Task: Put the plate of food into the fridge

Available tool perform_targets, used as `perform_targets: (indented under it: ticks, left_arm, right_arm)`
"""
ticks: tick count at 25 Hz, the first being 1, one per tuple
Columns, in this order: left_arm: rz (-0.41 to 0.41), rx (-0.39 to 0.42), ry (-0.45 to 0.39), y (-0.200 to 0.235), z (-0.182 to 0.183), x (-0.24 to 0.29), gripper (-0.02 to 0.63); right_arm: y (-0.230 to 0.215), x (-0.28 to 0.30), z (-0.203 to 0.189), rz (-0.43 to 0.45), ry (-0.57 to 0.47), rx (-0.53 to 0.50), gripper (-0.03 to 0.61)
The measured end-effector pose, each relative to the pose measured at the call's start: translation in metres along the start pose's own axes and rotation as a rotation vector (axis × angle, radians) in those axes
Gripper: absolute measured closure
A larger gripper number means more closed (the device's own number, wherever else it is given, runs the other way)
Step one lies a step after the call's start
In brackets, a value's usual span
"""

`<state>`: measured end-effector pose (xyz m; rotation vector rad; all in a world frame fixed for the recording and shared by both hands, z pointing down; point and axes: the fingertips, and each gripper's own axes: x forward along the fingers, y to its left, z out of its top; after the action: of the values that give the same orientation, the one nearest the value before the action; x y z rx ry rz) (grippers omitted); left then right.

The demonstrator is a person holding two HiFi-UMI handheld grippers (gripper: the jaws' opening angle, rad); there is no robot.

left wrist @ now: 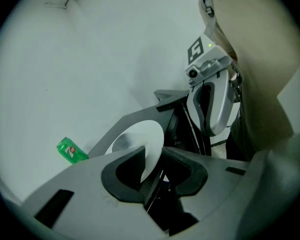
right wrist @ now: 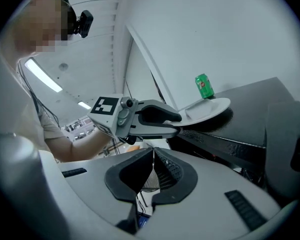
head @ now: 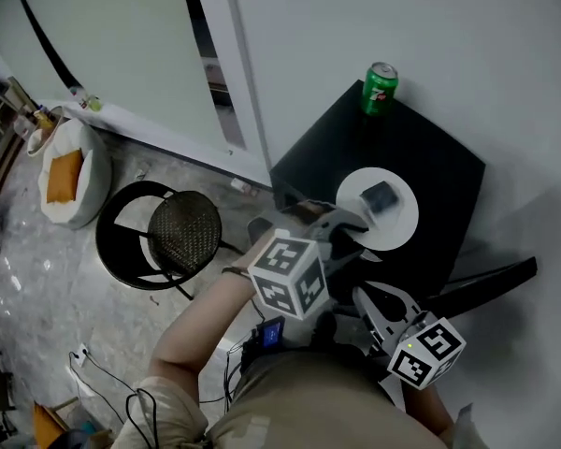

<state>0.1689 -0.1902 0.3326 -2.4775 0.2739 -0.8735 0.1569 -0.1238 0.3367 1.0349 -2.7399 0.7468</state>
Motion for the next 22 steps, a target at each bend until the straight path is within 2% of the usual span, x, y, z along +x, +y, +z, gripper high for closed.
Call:
perform_targets:
  ticks: [6, 11, 16, 19, 22]
  left_arm:
    - [0.0, -0.009, -0.022, -0.013, -0.003, -0.02, 0.508]
    - [-0.011, -0.011, -0.014, -0.015, -0.006, -0.031, 0.511]
    - [-0.033, 0.001, -0.024, -0.02, -0.004, -0.033, 0.512]
    - [-0.05, 0.003, -0.033, -0.024, -0.004, -0.037, 0.514]
    - [-0.062, 0.005, -0.046, -0.029, -0.004, -0.042, 0.514]
  right_arm:
    - [0.005, 0.006, 0.0, -0.017, -0.023, 0.045, 0.557]
    - [0.001, 0.008, 0.008, -0.009, -0.069, 0.17, 0.557]
    - [0.002, 0.006, 0.016, 0.036, -0.126, 0.28, 0.55]
    - [-0.003, 0.009, 0.013, 0.008, -0.119, 0.332, 0.451]
    - [-0.009, 0.013, 0.016, -0.016, -0.154, 0.426, 0.436]
